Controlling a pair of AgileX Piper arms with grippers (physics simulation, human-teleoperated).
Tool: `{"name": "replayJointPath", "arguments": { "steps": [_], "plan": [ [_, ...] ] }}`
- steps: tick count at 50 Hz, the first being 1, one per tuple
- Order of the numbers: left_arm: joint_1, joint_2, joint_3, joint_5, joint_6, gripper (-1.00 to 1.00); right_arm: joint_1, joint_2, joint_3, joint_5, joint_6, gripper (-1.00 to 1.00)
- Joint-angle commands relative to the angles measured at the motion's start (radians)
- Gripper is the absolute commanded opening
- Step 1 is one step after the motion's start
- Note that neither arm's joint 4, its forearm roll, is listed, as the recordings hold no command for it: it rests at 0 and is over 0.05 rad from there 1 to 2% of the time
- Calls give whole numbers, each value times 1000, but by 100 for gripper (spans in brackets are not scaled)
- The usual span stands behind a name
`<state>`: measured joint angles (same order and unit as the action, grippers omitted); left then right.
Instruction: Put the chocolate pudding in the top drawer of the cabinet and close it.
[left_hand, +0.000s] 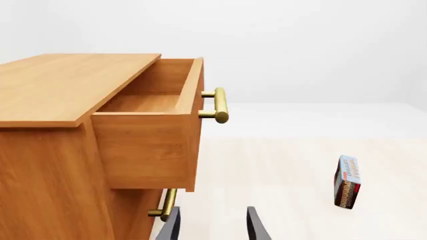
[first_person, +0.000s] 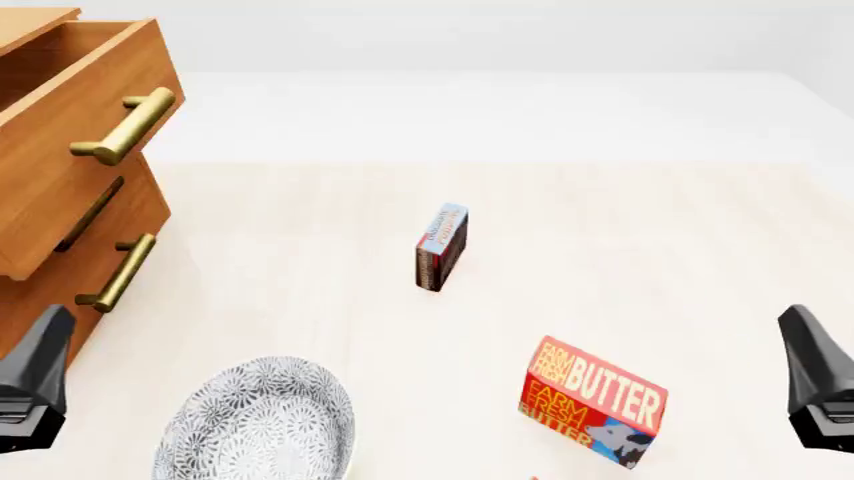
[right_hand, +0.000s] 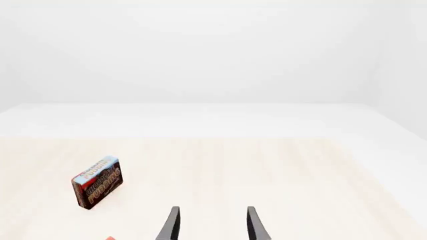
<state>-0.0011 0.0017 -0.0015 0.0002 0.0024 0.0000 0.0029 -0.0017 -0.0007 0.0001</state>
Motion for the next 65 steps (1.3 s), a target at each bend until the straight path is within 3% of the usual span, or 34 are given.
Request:
{"name": "replayJointPath", "arguments": {
  "steps": [1, 19, 24, 33, 36, 48, 56, 57, 65],
  "plan": [
    [-4, 4, -3, 1, 6, 100, 0, 5, -3, -1, 0, 100],
    [-33, 43, -31, 20, 32, 100, 0, 8, -3, -5, 0, 100],
    [-27, 2, -118, 104, 29, 100, 0, 10, -3, -6, 0, 100],
    [-46, 2, -377, 311, 50, 100, 0, 10, -3, -6, 0, 100],
    [-56, 13, -423, 342, 51, 100, 0, 10, -3, -6, 0, 100],
    [-80, 104, -620, 405, 56, 100, -1, 8, -3, -4, 0, 100],
    [-69, 196, -696, 402, 65, 100, -1, 8, -3, -4, 0, 100],
    [-67, 224, -723, 408, 51, 100, -1, 114, -7, -105, 0, 100],
    [-57, 344, -845, 427, 36, 100, 0, 126, -6, -119, 0, 100]
  ]
}}
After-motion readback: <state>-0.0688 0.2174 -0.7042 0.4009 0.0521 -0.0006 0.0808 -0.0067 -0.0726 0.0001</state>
